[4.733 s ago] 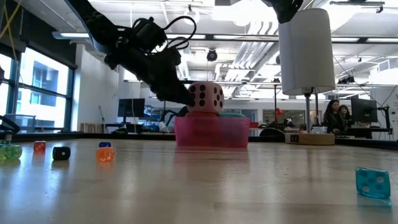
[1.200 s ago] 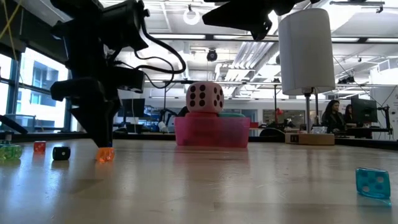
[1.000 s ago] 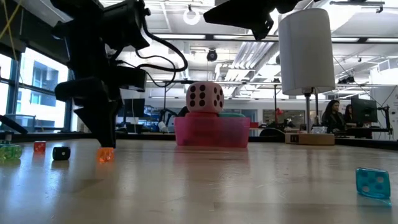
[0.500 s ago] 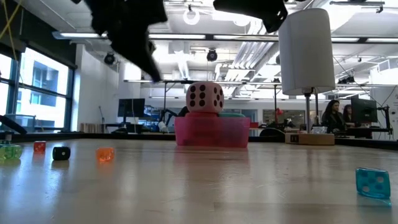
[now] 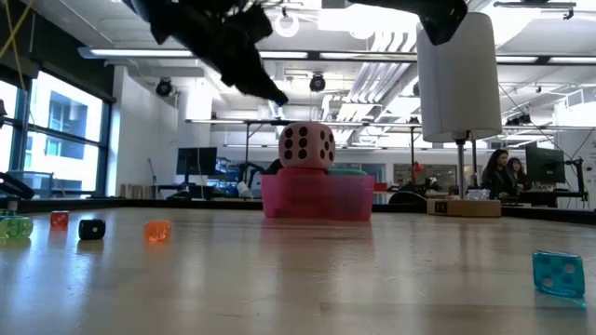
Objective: Pick & Place Dice
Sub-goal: Put the small dark blue dice into the bin
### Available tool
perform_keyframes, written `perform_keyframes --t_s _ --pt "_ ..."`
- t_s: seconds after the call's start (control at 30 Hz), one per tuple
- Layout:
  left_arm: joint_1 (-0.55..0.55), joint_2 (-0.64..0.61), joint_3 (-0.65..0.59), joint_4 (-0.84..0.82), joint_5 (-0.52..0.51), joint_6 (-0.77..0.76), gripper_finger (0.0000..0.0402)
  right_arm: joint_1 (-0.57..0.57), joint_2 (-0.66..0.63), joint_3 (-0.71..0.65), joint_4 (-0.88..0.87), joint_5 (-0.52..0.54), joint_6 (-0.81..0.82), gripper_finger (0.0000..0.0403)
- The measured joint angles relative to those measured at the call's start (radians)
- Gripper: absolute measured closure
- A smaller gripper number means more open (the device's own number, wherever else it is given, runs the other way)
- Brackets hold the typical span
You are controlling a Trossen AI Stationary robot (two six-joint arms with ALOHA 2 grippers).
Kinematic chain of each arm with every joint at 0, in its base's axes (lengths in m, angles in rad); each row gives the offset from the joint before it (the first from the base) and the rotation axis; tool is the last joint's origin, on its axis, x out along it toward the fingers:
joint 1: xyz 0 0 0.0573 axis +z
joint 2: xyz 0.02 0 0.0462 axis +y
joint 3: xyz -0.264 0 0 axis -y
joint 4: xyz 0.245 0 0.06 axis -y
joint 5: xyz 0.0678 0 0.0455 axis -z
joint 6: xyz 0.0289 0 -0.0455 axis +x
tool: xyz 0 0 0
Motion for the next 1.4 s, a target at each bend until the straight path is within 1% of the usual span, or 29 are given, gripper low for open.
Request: perform_keyframes --t_s 0.1,0.17,0.3,0.4,0.6,0.77,0.93,1.17,1.4 --pt "0.072 0.030 -0.010 -0.003 0.135 0.020 0.0356 0.012 0.004 0.000 -0.008 0.006 0.040 0.0209" --pt "0.108 0.053 -0.020 0.009 0.195 0.023 0.0356 0.018 0.017 0.000 -0.003 0.007 0.059 0.0209" --pt "0.151 0.094 -0.036 0.066 0.258 0.018 0.0356 0.023 0.051 0.000 0.003 0.010 0.104 0.0209" --pt "0.163 0.117 -0.049 0.081 0.273 0.024 0.0356 0.023 0.072 0.000 0.018 0.033 0.119 0.0209" --pt "0.172 0.163 -0.068 0.160 0.273 0.027 0.0356 0.030 0.082 0.000 0.057 0.041 0.114 0.0209" --pt "0.173 0.183 -0.069 0.190 0.266 0.027 0.0356 0.041 0.082 0.000 0.084 0.052 0.125 0.0209" --pt "0.172 0.187 -0.069 0.193 0.169 0.030 0.0353 0.051 0.082 0.000 0.091 0.058 0.127 0.0209" --pt "0.172 0.191 -0.069 0.191 0.131 0.019 0.0346 0.049 0.082 0.000 0.096 0.059 0.123 0.0209" --pt "0.172 0.254 -0.069 0.191 0.048 0.025 0.0344 0.046 0.082 0.000 0.105 0.059 0.072 0.0209"
